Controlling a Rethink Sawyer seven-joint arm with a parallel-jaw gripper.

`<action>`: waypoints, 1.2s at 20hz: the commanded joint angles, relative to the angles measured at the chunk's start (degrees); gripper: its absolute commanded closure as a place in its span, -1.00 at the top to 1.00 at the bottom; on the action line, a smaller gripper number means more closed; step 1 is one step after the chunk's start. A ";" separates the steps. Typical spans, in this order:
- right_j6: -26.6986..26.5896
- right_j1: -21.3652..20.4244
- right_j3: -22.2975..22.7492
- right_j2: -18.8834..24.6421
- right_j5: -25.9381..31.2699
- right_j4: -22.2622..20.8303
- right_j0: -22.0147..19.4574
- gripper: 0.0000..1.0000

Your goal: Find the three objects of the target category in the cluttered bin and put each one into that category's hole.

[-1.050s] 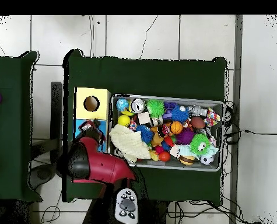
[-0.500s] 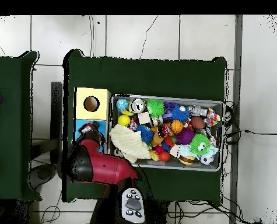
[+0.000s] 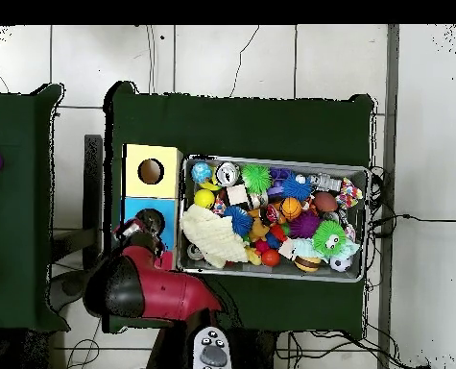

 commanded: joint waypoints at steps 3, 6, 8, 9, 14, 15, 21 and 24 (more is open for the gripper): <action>8.08 -0.78 6.54 5.09 5.90 -1.15 -0.71 -1.00; 8.02 1.20 6.18 5.38 3.61 -1.67 -0.96 -1.00; 8.26 3.23 5.81 5.66 1.21 -2.31 -1.19 -1.00; 8.32 4.46 5.37 5.22 -0.08 -2.44 -0.73 -1.00; 8.38 8.57 3.61 4.63 -3.94 -2.35 0.26 -1.00; 8.35 9.39 3.17 4.31 -4.64 -2.03 0.75 -1.00; 6.86 14.22 -0.40 1.13 -7.19 1.28 4.48 -1.00; 6.39 17.09 -2.08 0.74 -9.66 1.08 4.60 -1.00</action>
